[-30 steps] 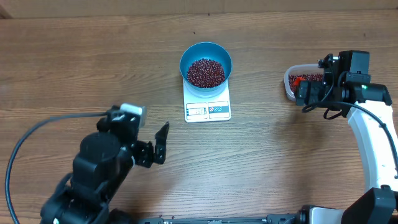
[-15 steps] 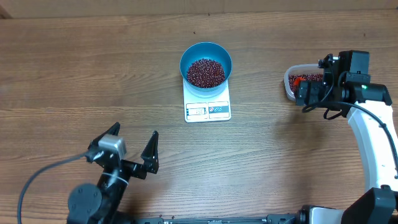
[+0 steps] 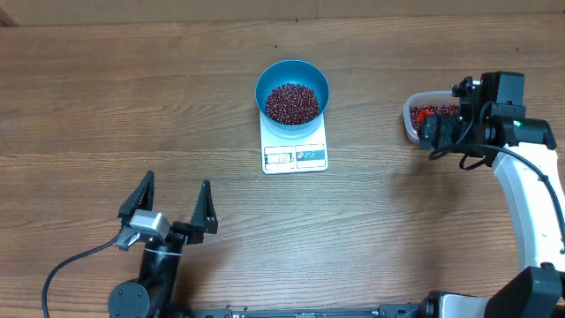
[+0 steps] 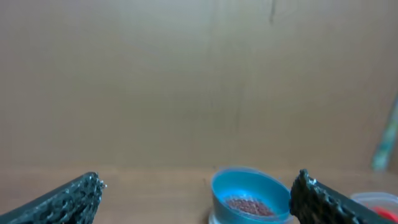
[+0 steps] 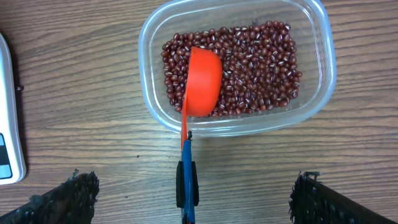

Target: Scoop item into bowl and weigh 150g on scale

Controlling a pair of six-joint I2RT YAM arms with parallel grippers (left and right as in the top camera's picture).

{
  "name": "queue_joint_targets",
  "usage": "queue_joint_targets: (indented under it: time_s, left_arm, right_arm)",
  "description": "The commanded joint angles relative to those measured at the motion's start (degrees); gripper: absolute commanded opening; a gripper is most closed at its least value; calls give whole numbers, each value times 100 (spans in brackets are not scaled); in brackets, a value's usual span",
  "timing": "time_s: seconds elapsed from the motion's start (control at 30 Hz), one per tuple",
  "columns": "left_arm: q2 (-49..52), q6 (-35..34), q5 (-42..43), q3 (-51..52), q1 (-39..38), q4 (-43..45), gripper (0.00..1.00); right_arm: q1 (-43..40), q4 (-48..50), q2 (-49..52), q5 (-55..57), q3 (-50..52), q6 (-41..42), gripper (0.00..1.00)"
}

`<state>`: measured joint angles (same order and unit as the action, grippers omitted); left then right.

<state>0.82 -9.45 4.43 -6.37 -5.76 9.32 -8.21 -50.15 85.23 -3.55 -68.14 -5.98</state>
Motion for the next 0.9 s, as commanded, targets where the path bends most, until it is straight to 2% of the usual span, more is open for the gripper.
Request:
queue_joint_targets:
  time_s: [0.0, 0.2, 0.63, 0.87]
  left_arm:
    - [-66, 175, -166, 584, 190, 667, 100]
    - [-66, 286, -208, 612, 376, 389, 99]
    - [-68, 256, -208, 612, 590, -1384, 99]
    - [-68, 407, -295, 612, 590, -1384, 99]
  right_arm:
    - [-22, 31, -111, 50, -131, 37, 100]
    - [-22, 31, -111, 50, -131, 37, 100]
    - [-22, 31, -111, 50, -131, 37, 100]
    - [-22, 31, -111, 50, -131, 35, 100]
